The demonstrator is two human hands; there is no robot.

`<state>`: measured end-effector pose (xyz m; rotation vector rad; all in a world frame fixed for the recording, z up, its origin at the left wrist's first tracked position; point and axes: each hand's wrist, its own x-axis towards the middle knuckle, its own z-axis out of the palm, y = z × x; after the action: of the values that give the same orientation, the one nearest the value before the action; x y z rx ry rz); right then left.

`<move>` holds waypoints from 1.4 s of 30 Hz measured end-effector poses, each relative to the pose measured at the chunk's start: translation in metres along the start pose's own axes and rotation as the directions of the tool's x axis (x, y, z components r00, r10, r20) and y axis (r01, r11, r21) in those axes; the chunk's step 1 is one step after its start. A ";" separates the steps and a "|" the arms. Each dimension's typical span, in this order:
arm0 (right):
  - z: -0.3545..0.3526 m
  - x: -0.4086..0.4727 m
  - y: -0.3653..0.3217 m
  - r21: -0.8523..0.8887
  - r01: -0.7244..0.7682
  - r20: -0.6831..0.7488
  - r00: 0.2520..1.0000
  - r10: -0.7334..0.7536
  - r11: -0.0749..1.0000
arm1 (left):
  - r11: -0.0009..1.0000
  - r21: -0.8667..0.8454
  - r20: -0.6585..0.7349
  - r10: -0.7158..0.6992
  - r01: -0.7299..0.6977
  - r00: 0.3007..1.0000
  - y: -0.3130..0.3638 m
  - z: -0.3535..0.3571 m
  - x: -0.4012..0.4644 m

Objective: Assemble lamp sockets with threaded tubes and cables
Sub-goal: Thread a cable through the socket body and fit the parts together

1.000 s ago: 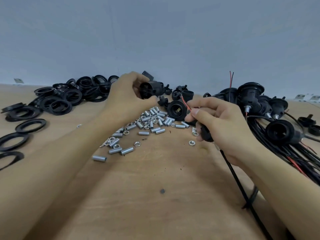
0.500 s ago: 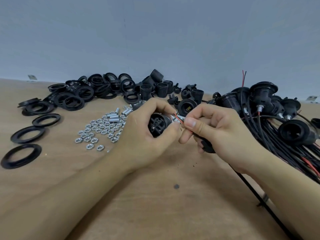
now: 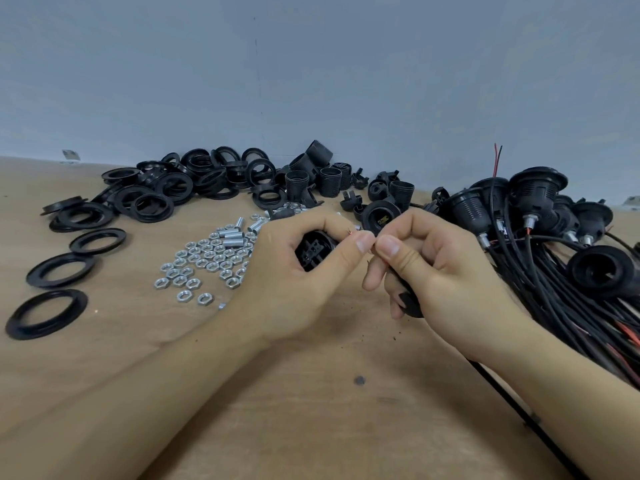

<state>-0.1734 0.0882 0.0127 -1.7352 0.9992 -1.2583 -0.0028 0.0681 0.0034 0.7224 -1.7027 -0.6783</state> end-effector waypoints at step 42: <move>-0.006 -0.003 -0.019 -0.204 0.088 0.054 0.995 -0.079 0.975 | 0.904 0.371 0.120 0.181 -0.213 0.976 -0.003 -0.008 0.000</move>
<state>-0.1767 0.0977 0.0301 -1.9748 1.0712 -1.1955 0.0052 0.0657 0.0033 0.7836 -1.9811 -0.2346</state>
